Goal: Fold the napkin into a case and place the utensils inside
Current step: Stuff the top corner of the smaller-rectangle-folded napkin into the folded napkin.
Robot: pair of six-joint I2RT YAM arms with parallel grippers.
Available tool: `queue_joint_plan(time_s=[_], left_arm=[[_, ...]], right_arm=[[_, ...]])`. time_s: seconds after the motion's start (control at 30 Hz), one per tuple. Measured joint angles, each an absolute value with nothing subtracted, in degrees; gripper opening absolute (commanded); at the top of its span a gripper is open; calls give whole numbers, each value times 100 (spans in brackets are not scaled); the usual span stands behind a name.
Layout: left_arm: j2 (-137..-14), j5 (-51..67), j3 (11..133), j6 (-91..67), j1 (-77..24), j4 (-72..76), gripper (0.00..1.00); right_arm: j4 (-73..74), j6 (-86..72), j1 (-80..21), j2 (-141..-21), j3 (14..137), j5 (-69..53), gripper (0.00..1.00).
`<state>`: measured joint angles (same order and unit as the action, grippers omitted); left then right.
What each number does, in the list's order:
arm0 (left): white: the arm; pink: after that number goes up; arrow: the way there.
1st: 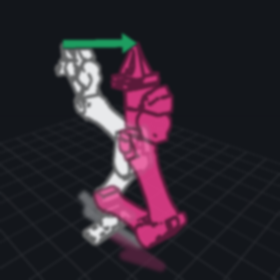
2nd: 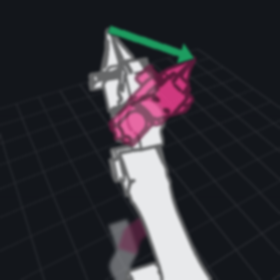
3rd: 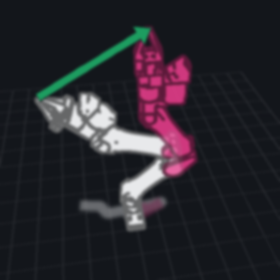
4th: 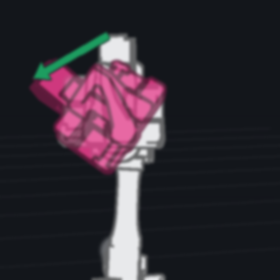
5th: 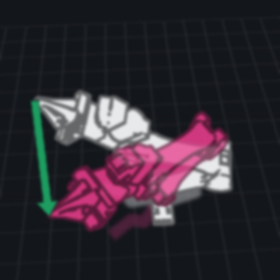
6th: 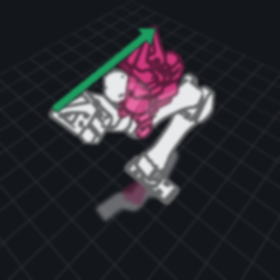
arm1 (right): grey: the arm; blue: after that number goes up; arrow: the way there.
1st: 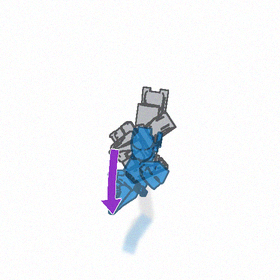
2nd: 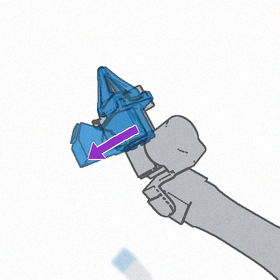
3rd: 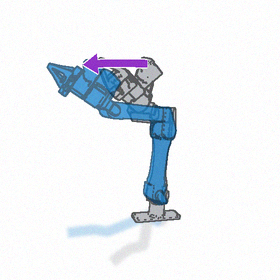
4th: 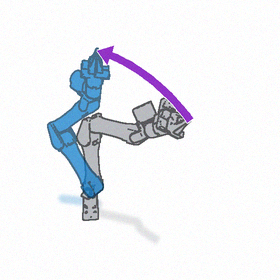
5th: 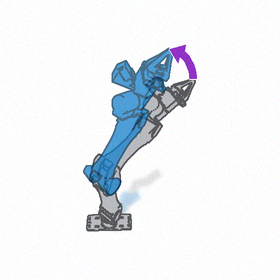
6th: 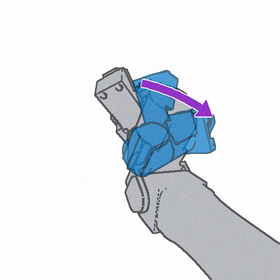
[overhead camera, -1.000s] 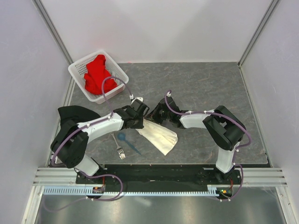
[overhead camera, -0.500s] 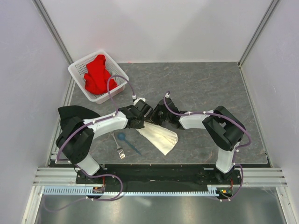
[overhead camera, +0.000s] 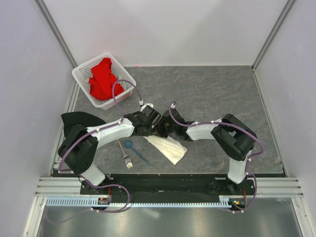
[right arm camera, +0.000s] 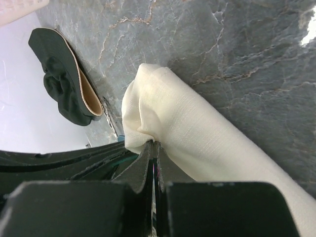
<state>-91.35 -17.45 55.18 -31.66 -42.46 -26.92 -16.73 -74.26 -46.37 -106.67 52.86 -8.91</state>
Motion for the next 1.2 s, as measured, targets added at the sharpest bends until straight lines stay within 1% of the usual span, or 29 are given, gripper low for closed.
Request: queue_joint_plan(time_s=[0.13, 0.27, 0.4, 0.53, 0.67, 0.9, 1.0, 1.03, 1.1, 1.2], left_arm=[[-9065, -1728, 5413, -3173, -4230, -2615, 2], [-8923, -1549, 5242, -3232, -4163, -2453, 2], [-8792, -1483, 5186, -3277, -4084, -2408, 2], [-8696, -1435, 5183, -3317, -4005, -2375, 2], [-8696, -1334, 5179, -3404, -3918, -2377, 2], [-8700, -1275, 5068, -3524, -3885, -2342, 2], [-8648, -1269, 4923, -3579, -3885, -2265, 2], [-8630, -1269, 4897, -3586, -3885, -2261, 2], [-8576, -1240, 4829, -3601, -3885, -2252, 2], [-8517, -1186, 4783, -3618, -3885, -2235, 2]], right_arm=[[-1962, -7498, -4648, -10899, 5271, -891, 0], [-2558, -7550, -4681, -11233, 5137, -893, 0], [-2858, -7491, -4755, -11308, 5098, -810, 0], [-2864, -7135, -4875, -11286, 5107, -552, 0], [-2228, -6147, -5105, -11246, 5551, -196, 0], [-1920, -5092, -5186, -11059, 5579, -246, 9], [-2003, -4943, -5111, -11021, 5472, -513, 19], [-2064, -4928, -5076, -11008, 5422, -607, 25], [-2196, -4917, -5017, -10951, 5288, -799, 29], [-2309, -4888, -4928, -10855, 5137, -1061, 30]])
